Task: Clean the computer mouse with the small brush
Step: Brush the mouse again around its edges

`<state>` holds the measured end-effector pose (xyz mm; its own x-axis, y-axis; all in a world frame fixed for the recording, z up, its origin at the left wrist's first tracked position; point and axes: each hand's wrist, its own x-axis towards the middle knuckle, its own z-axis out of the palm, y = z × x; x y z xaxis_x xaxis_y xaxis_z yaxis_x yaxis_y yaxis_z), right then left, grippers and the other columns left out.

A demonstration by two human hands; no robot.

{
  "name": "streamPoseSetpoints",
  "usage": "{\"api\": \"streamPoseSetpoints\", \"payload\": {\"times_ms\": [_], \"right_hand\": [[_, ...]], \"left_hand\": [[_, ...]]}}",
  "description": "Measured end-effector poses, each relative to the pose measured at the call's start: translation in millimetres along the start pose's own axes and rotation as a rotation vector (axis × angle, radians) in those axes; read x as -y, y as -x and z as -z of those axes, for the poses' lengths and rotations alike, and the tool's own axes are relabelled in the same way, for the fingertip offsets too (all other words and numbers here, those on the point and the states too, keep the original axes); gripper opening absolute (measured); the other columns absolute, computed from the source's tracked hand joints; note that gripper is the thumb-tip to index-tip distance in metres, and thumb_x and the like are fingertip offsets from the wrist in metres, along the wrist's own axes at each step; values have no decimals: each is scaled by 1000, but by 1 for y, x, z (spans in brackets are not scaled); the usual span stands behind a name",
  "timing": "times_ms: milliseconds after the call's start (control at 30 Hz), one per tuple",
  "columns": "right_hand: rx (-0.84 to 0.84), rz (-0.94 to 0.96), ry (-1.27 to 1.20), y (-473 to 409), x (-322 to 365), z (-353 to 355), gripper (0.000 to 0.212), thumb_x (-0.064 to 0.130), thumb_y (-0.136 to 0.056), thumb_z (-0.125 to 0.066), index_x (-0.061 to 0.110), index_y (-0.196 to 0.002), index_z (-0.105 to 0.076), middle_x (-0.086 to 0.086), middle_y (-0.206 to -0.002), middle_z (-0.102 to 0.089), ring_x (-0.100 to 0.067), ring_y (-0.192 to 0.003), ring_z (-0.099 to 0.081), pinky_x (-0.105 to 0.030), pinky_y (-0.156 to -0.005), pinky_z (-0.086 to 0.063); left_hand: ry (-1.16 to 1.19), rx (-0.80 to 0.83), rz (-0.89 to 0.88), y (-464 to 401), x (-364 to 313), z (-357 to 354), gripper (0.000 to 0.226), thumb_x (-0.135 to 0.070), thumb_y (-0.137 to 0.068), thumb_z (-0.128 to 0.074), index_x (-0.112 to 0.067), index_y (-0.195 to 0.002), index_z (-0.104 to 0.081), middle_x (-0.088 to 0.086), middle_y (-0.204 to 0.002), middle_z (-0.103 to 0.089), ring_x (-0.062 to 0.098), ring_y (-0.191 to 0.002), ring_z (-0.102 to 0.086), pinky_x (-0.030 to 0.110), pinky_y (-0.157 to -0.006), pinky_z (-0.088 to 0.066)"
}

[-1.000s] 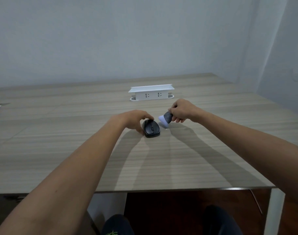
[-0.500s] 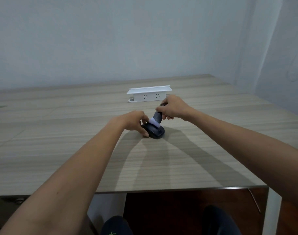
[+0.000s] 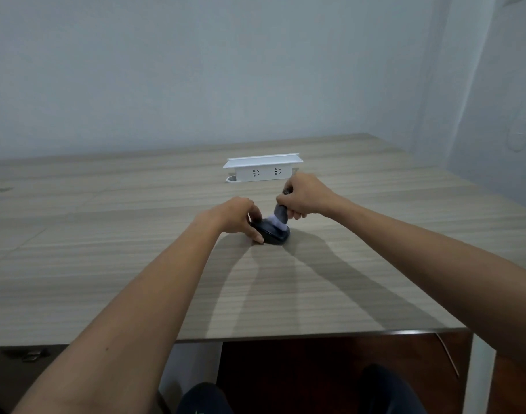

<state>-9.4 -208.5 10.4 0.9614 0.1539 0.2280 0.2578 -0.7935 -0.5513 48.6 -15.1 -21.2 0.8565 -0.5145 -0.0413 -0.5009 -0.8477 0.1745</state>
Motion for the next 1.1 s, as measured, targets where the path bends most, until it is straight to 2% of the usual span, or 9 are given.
{"api": "streamPoseSetpoints", "payload": {"times_ms": [167, 267, 367, 433, 567, 667, 867, 967, 1100], "right_hand": [[46, 9, -39, 3, 9, -9, 25, 9, -87, -58, -8, -77, -74, -18, -65, -74, -11, -37, -59, -17, -38, -44], [59, -40, -9, 8, -9, 1, 25, 9, -87, -58, -5, -77, -76, -18, -66, -74, -18, -44, -61, -18, -38, -45], [51, -66, 78, 13, -24, 9, 25, 7, -85, -57, -6, -73, -76, -17, -62, -73, -16, -40, -59, -18, -39, -46], [5, -40, 41, 14, -23, 8, 25, 7, -85, -57, -6, -73, -75, -17, -61, -73, -17, -41, -60, -17, -38, -45], [4, 13, -100, 13, 2, -2, 25, 8, -87, -57, -9, -80, -73, -18, -63, -73, -10, -37, -58, -18, -36, -44], [72, 17, -45, 16, 8, -7, 25, 10, -84, -58, -8, -77, -74, -18, -64, -74, -11, -35, -54, -16, -37, -42], [37, -68, 122, 16, -16, 13, 26, 10, -81, -58, -5, -69, -75, -15, -61, -72, -13, -39, -53, -13, -34, -39], [7, -39, 26, 15, -12, 10, 24, 10, -82, -58, -6, -75, -75, -15, -61, -72, -12, -37, -54, -15, -35, -41], [70, -19, -53, 18, 0, 2, 24, 12, -83, -59, -5, -79, -75, -12, -59, -70, -11, -36, -51, -18, -38, -42]], "left_hand": [[11, -12, 23, -1, 3, -2, 62, -48, -64, -90, -18, -116, -73, -1, -106, -70, 20, -97, -66, 36, -86, -55], [6, -17, 14, -1, 3, -3, 56, -48, -65, -89, -17, -109, -75, -1, -98, -70, 20, -92, -65, 34, -80, -54], [-5, -17, 11, -3, 3, -3, 50, -50, -65, -88, -19, -101, -75, -6, -86, -67, 18, -84, -63, 28, -70, -46], [-17, -7, 11, -4, 3, -3, 47, -51, -65, -88, -20, -98, -75, -7, -82, -66, 18, -82, -62, 27, -68, -44], [-32, 1, 25, -4, 2, -2, 55, -50, -65, -88, -17, -106, -75, -2, -94, -71, 20, -88, -65, 37, -79, -55], [-27, 5, 36, -3, 3, -3, 53, -49, -63, -88, -19, -106, -76, -2, -93, -75, 21, -88, -68, 43, -84, -57], [-50, 8, 29, -3, -1, -1, 52, -50, -65, -88, -18, -104, -74, -1, -93, -65, 22, -89, -62, 36, -79, -53], [-57, 13, 26, -3, -2, -1, 55, -50, -66, -88, -17, -109, -73, 0, -96, -65, 22, -91, -61, 33, -78, -51], [-59, 9, 37, -2, -2, -1, 56, -49, -67, -88, -16, -110, -73, 2, -100, -68, 23, -93, -63, 37, -82, -54]]}}
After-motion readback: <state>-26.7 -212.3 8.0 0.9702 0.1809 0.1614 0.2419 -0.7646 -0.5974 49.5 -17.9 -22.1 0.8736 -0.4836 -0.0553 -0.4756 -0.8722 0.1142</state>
